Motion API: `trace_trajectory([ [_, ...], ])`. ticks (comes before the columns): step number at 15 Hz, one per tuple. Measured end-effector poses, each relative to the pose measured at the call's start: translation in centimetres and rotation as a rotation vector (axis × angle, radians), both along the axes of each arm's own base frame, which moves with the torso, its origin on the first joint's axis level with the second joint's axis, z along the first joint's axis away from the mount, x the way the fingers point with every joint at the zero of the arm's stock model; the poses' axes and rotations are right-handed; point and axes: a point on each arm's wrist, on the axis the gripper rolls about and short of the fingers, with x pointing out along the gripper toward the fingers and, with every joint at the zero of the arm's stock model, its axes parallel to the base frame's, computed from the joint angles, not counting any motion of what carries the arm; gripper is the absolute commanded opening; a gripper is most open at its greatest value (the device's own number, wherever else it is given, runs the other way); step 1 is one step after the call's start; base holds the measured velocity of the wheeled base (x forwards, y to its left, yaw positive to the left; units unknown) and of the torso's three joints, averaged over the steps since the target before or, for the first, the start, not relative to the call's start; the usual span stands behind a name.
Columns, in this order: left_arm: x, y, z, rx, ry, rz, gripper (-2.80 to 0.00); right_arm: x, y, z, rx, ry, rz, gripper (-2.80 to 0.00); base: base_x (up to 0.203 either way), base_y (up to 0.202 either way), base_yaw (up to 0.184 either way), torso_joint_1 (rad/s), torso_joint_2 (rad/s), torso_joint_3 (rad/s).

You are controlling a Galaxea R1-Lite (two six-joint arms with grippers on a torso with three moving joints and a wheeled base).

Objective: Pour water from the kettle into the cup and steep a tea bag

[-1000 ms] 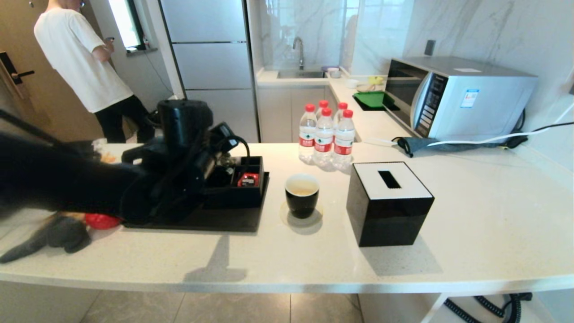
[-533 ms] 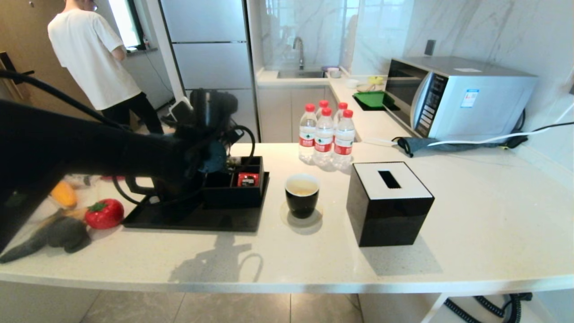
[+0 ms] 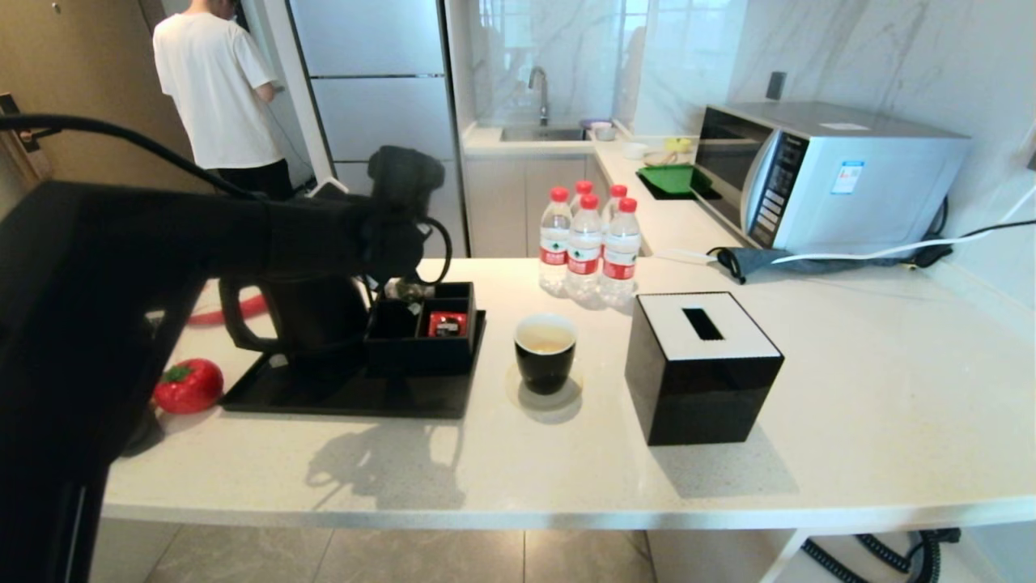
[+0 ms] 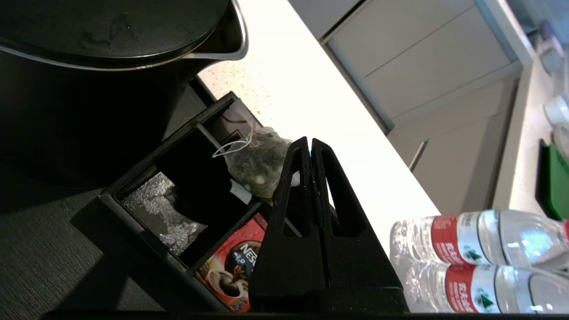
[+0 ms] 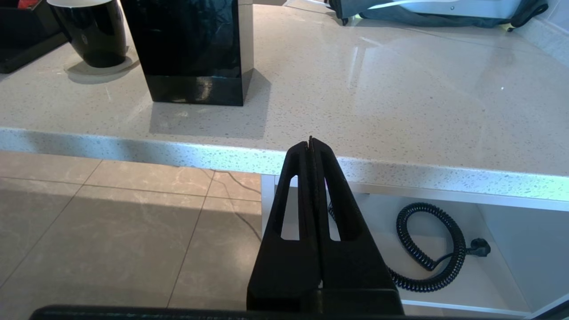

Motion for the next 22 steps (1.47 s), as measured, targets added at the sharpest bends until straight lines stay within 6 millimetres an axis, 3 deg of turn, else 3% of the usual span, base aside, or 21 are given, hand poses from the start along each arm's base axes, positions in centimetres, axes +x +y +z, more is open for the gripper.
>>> trace_trajectory([
  [6, 1.5, -0.2, -0.4, -0.020, 0.023, 0.026, -2.80, 0.0, 0.0, 0.0, 0.000, 0.000, 0.000, -2.80, 0.000, 0.000, 0.000, 0.000, 0.00, 0.000],
  [7, 1.6, -0.2, -0.5, -0.028, 0.022, 0.032, 0.00, 0.0, 0.0, 0.0, 0.001, 0.000, 0.000, -2.80, 0.000, 0.000, 0.000, 0.000, 0.00, 0.000],
  [22, 2.0, -0.3, -2.9, -0.006, 0.103, 0.032, 0.00, 0.0, 0.0, 0.0, 0.001, 0.000, 0.000, -2.80, 0.000, 0.000, 0.000, 0.000, 0.00, 0.000],
])
